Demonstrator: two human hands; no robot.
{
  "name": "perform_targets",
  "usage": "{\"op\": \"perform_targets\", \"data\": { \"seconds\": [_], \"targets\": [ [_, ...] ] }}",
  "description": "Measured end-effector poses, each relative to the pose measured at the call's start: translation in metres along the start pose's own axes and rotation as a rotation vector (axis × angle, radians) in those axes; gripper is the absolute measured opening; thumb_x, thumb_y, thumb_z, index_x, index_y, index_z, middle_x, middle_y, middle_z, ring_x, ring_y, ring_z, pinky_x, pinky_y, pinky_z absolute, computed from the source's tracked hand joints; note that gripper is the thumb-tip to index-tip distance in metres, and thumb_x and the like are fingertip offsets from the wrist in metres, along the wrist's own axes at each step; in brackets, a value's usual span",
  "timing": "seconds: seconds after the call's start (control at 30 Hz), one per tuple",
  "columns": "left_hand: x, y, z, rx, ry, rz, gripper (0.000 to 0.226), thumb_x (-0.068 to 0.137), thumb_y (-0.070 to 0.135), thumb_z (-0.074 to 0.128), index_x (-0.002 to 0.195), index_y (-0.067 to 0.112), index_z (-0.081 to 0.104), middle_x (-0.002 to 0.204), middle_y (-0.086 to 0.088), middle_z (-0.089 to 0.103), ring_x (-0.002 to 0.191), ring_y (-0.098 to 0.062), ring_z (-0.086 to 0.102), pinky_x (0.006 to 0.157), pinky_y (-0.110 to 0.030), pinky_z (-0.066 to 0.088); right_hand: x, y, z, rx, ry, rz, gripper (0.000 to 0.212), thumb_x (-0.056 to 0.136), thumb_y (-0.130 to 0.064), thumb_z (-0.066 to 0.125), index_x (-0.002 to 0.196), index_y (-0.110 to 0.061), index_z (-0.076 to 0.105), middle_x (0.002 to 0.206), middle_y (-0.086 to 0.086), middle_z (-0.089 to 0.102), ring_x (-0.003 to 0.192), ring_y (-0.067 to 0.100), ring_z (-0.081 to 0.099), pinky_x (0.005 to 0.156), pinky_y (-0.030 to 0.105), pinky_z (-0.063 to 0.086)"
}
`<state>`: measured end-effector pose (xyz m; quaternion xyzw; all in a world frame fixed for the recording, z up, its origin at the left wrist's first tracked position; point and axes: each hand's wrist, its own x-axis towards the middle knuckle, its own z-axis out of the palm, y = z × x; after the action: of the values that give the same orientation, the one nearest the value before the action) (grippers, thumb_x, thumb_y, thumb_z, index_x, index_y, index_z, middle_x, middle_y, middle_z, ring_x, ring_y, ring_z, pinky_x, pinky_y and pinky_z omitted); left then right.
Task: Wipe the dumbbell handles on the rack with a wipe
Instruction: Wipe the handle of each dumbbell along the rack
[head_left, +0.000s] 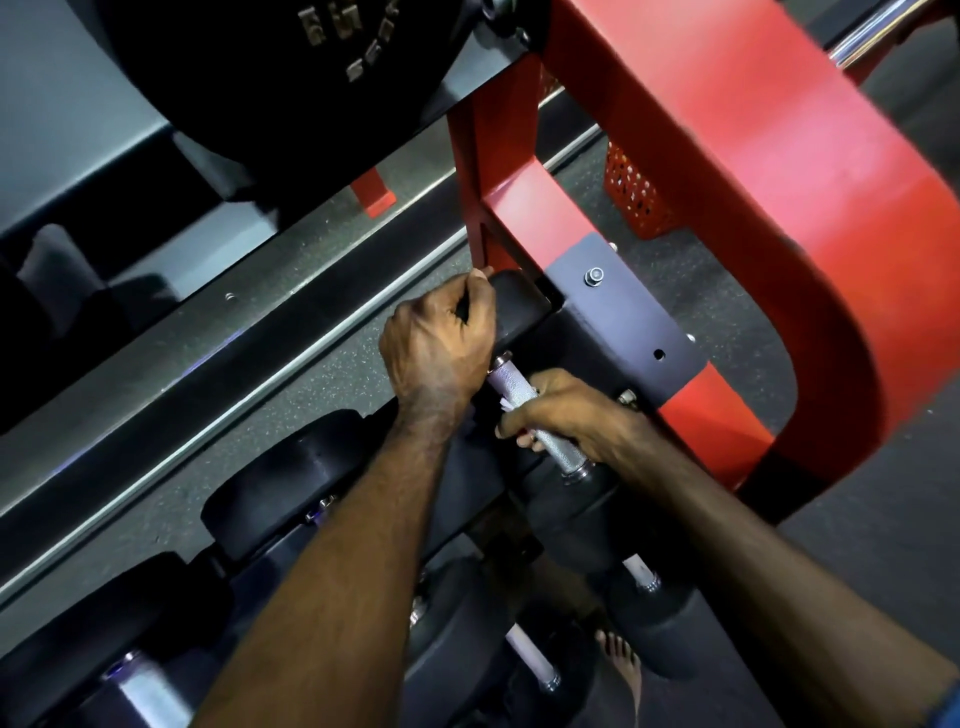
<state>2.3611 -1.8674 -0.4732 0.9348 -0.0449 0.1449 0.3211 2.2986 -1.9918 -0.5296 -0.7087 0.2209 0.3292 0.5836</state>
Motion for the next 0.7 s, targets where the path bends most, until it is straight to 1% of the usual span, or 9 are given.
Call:
{"op": "perform_targets", "data": {
  "seconds": [0.1,0.17,0.3,0.4,0.5,0.53,0.6,0.63,0.7],
  "targets": [
    [-0.001,0.002,-0.001,0.008,0.004,-0.008,0.043,0.102,0.043,0.050,0.094,0.018,0.083,0.062,-0.011,0.066,0.056,-0.024,0.044,0.062,-0.031,0.027,0.004,-0.018,-0.002,-0.016,0.056,-0.058,0.011,0.083,0.003,0.072,0.086,-0.002,0.063,0.068,0.015,0.069,0.065,0.025,0.075,0.063,0.037,0.059],
    [-0.001,0.003,-0.002,0.009,0.010,0.001,0.045,0.102,0.044,0.049,0.092,0.017,0.083,0.058,-0.009,0.062,0.055,-0.025,0.045,0.062,-0.031,0.027,0.003,-0.025,-0.003,0.004,0.057,-0.075,0.008,0.083,0.002,0.070,0.089,0.004,0.065,0.074,0.021,0.073,0.077,0.033,0.078,0.069,0.041,0.059],
    [0.000,0.002,-0.002,0.006,0.018,0.024,0.050,0.100,0.049,0.043,0.096,0.021,0.085,0.064,-0.012,0.069,0.057,-0.031,0.056,0.062,-0.030,0.028,-0.011,0.000,-0.011,-0.004,-0.018,-0.045,0.021,0.073,-0.004,0.073,0.089,0.008,0.070,0.079,0.028,0.072,0.071,0.031,0.067,0.070,0.037,0.052],
    [-0.001,0.002,-0.002,0.015,0.016,0.030,0.058,0.097,0.053,0.037,0.098,0.021,0.085,0.068,-0.014,0.071,0.061,-0.034,0.060,0.063,-0.031,0.030,-0.010,0.002,-0.015,0.038,-0.045,-0.045,0.023,0.061,-0.004,0.076,0.083,-0.001,0.072,0.090,0.033,0.073,0.076,0.035,0.071,0.082,0.048,0.057],
    [-0.001,0.001,-0.001,0.024,-0.011,0.024,0.062,0.096,0.056,0.033,0.105,0.023,0.084,0.073,-0.013,0.073,0.070,-0.036,0.065,0.065,-0.032,0.034,0.000,-0.018,-0.018,0.093,-0.052,-0.056,0.042,0.056,-0.005,0.078,0.093,0.013,0.069,0.089,0.030,0.075,0.089,0.044,0.076,0.095,0.056,0.059],
    [0.000,0.001,0.000,0.020,-0.015,0.023,0.062,0.096,0.056,0.033,0.107,0.023,0.084,0.074,-0.013,0.074,0.072,-0.038,0.066,0.065,-0.033,0.035,0.003,-0.020,-0.019,0.106,-0.054,-0.056,0.049,0.056,-0.007,0.080,0.098,0.015,0.067,0.088,0.028,0.076,0.088,0.041,0.077,0.093,0.053,0.060],
    [0.000,0.001,-0.001,0.004,-0.013,0.015,0.061,0.096,0.056,0.034,0.107,0.025,0.084,0.075,-0.014,0.074,0.074,-0.040,0.066,0.065,-0.035,0.040,-0.002,-0.013,-0.022,0.044,-0.027,-0.061,0.039,0.066,-0.009,0.082,0.096,0.013,0.069,0.087,0.023,0.078,0.079,0.029,0.073,0.078,0.034,0.059],
    [0.000,0.001,0.000,-0.004,-0.007,0.016,0.059,0.096,0.056,0.034,0.107,0.025,0.084,0.073,-0.014,0.073,0.072,-0.040,0.066,0.065,-0.036,0.042,-0.005,-0.006,-0.025,-0.016,0.003,-0.056,0.033,0.071,-0.011,0.082,0.094,0.010,0.070,0.085,0.018,0.078,0.075,0.024,0.067,0.069,0.031,0.051],
    [0.000,0.001,-0.001,-0.003,0.006,0.017,0.057,0.097,0.054,0.036,0.106,0.025,0.085,0.070,-0.014,0.072,0.068,-0.039,0.064,0.063,-0.036,0.040,-0.014,0.007,-0.029,-0.064,0.016,-0.043,0.030,0.073,-0.014,0.083,0.095,0.003,0.072,0.078,0.011,0.071,0.072,0.021,0.058,0.064,0.031,0.041]
  ]
}}
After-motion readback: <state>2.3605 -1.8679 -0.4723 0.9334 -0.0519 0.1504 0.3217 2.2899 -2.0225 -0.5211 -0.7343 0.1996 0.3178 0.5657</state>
